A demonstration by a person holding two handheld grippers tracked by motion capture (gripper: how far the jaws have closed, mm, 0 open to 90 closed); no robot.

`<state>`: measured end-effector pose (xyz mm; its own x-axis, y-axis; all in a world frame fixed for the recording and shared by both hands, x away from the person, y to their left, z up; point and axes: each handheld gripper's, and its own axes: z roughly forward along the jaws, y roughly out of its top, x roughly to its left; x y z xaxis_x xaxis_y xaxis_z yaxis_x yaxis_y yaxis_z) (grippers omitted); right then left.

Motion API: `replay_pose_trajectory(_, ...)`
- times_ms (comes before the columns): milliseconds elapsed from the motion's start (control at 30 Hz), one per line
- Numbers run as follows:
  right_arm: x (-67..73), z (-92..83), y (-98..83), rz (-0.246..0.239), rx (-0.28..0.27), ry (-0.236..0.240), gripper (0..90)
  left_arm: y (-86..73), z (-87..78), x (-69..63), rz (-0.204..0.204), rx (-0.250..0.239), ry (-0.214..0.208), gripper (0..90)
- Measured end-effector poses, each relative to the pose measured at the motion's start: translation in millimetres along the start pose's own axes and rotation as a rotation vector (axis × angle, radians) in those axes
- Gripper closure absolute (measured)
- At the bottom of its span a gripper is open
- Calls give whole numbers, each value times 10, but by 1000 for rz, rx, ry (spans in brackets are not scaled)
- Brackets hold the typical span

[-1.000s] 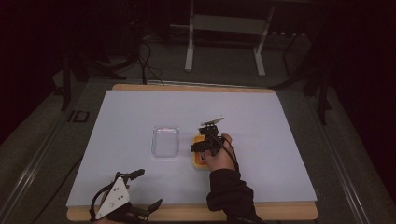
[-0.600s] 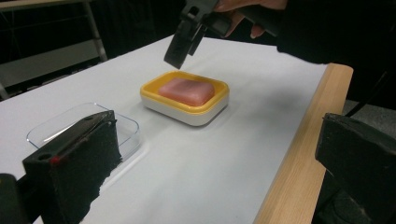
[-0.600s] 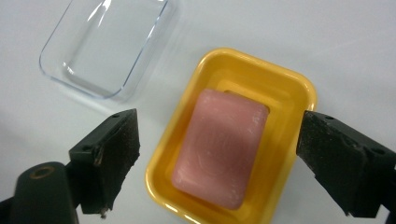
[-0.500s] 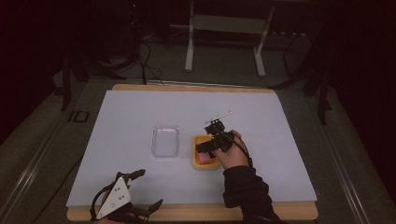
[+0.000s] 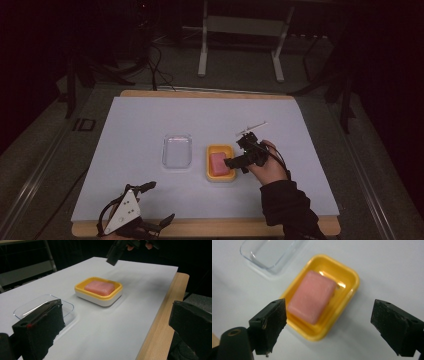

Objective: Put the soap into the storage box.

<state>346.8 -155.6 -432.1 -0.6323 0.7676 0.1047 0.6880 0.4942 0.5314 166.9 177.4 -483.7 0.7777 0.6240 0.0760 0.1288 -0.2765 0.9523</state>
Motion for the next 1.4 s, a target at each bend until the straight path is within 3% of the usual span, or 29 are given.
replay_pose_trajectory(133, -22, -8, -68, -8, 1, -3, 120, -1, 4, -1, 0, 0, 2, 3)
replay_pose_trajectory(233, -111, -75, -205, -21, -58, -6, 121, -3, 9, 2, 4, 6, 4, 3)
replay_pose_trajectory(333, -184, -149, -293, 3, -106, 1, 127, -3, 15, 1, 7, 9, 4, 2)
replay_pose_trajectory(600, -306, -239, -530, -6, -141, -17, 132, -4, 19, 0, 5, 9, 4, 3)
replay_pose_trajectory(800, -368, -262, -699, -27, -148, -53, 134, -6, 20, -3, 7, 10, 6, 2)
replay_pose_trajectory(1167, -478, -372, -987, -20, -176, -95, 146, -6, 24, -5, 8, 14, 6, 2)
replay_pose_trajectory(1300, -517, -413, -1107, -16, -223, -107, 145, -6, 23, -5, 8, 14, 6, 3)
replay_pose_trajectory(1400, -533, -422, -1176, -26, -251, -144, 140, -6, 23, -5, 9, 13, 4, 2)
